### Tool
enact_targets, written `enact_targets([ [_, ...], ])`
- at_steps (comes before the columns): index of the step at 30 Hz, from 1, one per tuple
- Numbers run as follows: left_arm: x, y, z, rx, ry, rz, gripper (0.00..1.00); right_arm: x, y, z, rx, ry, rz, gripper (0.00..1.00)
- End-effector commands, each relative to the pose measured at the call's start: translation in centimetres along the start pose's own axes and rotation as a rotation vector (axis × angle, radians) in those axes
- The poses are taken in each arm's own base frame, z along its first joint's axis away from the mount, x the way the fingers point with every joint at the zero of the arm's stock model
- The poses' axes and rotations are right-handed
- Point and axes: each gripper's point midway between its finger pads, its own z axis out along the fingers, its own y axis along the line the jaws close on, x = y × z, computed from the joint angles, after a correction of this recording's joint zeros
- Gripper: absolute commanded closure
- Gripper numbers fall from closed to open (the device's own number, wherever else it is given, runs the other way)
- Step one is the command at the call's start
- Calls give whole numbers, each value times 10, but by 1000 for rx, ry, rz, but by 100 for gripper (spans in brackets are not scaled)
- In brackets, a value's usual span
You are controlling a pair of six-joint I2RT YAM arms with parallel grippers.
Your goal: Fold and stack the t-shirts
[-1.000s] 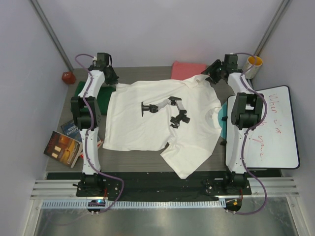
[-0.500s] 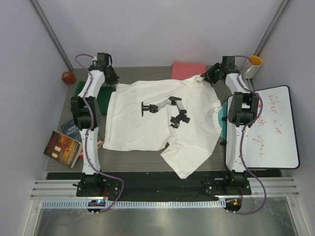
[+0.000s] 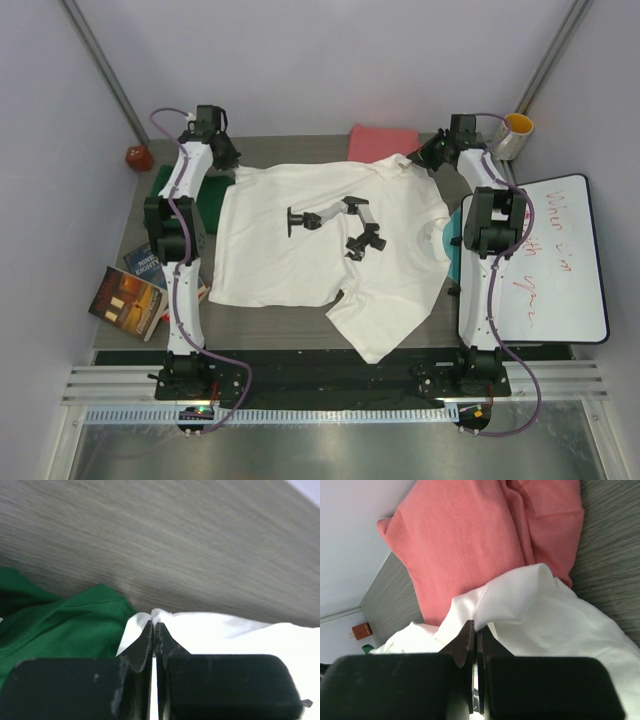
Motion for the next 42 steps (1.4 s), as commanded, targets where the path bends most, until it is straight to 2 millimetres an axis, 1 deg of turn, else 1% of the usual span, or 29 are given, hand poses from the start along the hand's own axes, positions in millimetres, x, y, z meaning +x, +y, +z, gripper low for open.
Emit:
enact_targets([
  [1, -29, -18, -12, 46, -86, -48, 100, -20, 61, -43, -116, -53, -77, 99],
  [3, -21, -26, -11, 81, -53, -65, 100, -18, 61, -45, -117, -48, -78, 99],
  [4, -18, -27, -11, 87, -46, -68, 100, -19, 64, -49, -123, -54, -83, 99],
  [6, -16, -35, -12, 97, -47, -62, 100, -17, 62, -51, -114, -53, -95, 99],
  [7, -18, -38, -14, 102, -54, -59, 100, -18, 66, -57, -118, -62, -101, 99],
  [9, -24, -43, -19, 109, -75, -56, 100, -16, 65, -59, -117, -58, -116, 99],
  [10, -31, -44, -23, 112, -95, -59, 100, -17, 67, -64, -120, -63, -123, 99],
  [13, -46, -49, -32, 117, -144, -62, 100, -15, 67, -68, -121, -56, -131, 99],
  [15, -52, -44, -32, 87, -169, -66, 100, -15, 66, -70, -123, -53, -129, 99],
  [16, -57, -45, -36, 82, -183, -67, 100, -15, 67, -71, -129, -52, -130, 99],
  [19, -61, -36, -40, 36, -199, -72, 100, -17, 69, -76, -138, -51, -135, 99],
  [20, -63, -31, -43, 5, -212, -77, 100, -18, 71, -80, -141, -56, -139, 99],
  [23, -66, -25, -46, -31, -227, -83, 100, -21, 69, -82, -138, -60, -137, 99],
  [24, -69, -23, -48, -46, -240, -85, 100, -23, 67, -84, -137, -63, -135, 99],
  [26, -69, -17, -50, -71, -238, -86, 100, -23, 63, -84, -128, -60, -128, 99],
  [30, -69, -4, -51, -132, -243, -98, 100, -30, 53, -89, -119, -68, -118, 99],
  [31, -71, 2, -51, -147, -247, -104, 100, -32, 48, -91, -111, -70, -111, 99],
  [34, -74, 6, -53, -158, -256, -110, 100, -36, 43, -94, -107, -75, -104, 99],
  [35, -76, 5, -54, -153, -260, -112, 100, -39, 41, -96, -106, -78, -100, 99],
  [37, -80, 0, -57, -130, -270, -115, 100, -39, 40, -97, -112, -72, -94, 99],
  [42, -77, -23, -61, -24, -239, -121, 100, -39, 44, -98, -132, -65, -87, 99],
])
